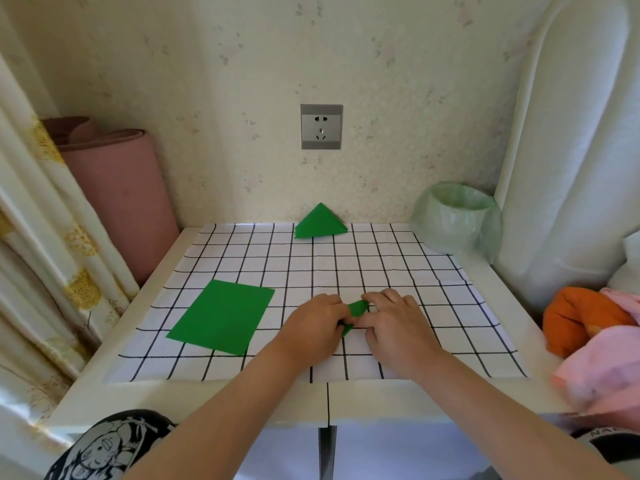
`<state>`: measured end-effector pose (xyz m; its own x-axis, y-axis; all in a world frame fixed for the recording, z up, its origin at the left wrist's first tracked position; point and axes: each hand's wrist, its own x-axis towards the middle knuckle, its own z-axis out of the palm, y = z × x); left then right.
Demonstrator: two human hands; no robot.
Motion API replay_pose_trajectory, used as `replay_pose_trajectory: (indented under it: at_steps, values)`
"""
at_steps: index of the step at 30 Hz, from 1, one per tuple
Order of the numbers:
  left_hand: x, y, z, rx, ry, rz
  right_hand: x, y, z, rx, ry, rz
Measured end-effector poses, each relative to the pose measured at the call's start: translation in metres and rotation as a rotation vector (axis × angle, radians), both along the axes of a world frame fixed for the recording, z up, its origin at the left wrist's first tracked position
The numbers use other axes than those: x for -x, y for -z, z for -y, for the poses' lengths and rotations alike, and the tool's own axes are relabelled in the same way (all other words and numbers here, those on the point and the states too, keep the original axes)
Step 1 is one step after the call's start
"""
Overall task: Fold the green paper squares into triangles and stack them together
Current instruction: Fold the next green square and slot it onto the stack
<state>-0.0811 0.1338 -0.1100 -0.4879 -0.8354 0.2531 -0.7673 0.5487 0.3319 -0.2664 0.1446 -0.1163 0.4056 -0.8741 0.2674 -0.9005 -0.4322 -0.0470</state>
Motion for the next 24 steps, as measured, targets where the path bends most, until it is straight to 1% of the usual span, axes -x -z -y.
replay_pose_trajectory:
  at_steps: [4,6,11,15,18,21,24]
  values:
    - [0.002,0.000,-0.001,0.015,0.010,0.039,0.003,0.001,0.005,-0.006,0.073,0.006]
    - [0.003,-0.001,-0.002,0.025,0.011,0.082,0.009,0.002,0.009,-0.004,0.120,0.024]
    - [0.006,-0.002,-0.005,0.021,0.001,0.204,0.022,0.002,0.017,-0.066,0.195,-0.008]
    - [0.016,-0.003,-0.010,0.029,-0.038,0.280,0.020,0.002,0.018,-0.064,0.213,-0.017]
    - [0.019,-0.004,-0.009,0.023,-0.062,0.287,0.018,0.005,0.015,-0.048,0.172,-0.008]
    - [0.020,-0.004,-0.007,0.010,-0.067,0.268,0.020,0.012,0.012,0.038,0.050,0.015]
    - [0.020,-0.004,-0.006,-0.001,-0.068,0.232,0.021,0.017,0.009,0.069,-0.073,0.046]
